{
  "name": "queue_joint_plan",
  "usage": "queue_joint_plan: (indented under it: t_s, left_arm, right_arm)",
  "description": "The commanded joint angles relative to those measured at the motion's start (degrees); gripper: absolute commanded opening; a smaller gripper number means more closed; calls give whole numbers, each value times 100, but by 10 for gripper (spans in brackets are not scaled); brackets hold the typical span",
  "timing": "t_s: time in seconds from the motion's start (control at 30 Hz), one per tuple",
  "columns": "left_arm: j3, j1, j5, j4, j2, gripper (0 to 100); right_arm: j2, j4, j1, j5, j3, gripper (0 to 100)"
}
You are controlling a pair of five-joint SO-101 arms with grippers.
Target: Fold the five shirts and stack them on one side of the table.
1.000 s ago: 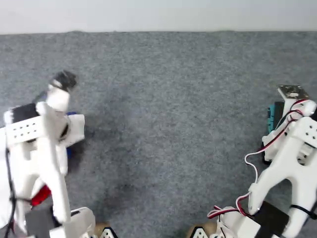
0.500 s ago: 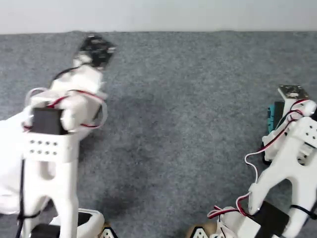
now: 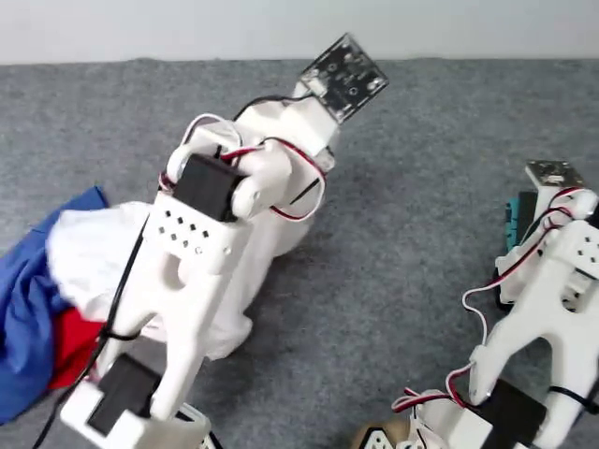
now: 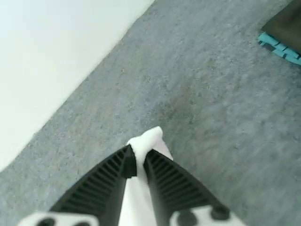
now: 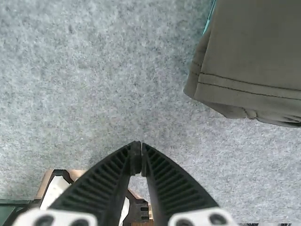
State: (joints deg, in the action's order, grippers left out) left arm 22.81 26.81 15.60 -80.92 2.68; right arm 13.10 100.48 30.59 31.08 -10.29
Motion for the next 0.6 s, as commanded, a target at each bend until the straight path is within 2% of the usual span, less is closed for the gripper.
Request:
queue_joint_plan:
  t_s: [0.0,0.07,0.13,0.4,0.57]
  left_arm:
    - [743,18,-9,-958,-176,62]
    - [971,9,-9,-1635,-334,148]
    - [1068,0,-70,-1978,-387,165]
    - [760,-220,387,-1978,299,167]
    - [-866,-202,686,-1987,1160,167]
  right_arm:
    - [321,242,57,-44,35,13]
    - [321,242,57,-44,35,13]
    - [321,242,57,-44,26,13]
    - [321,242,48,-53,18,13]
    - [321,242,57,-53,-290,13]
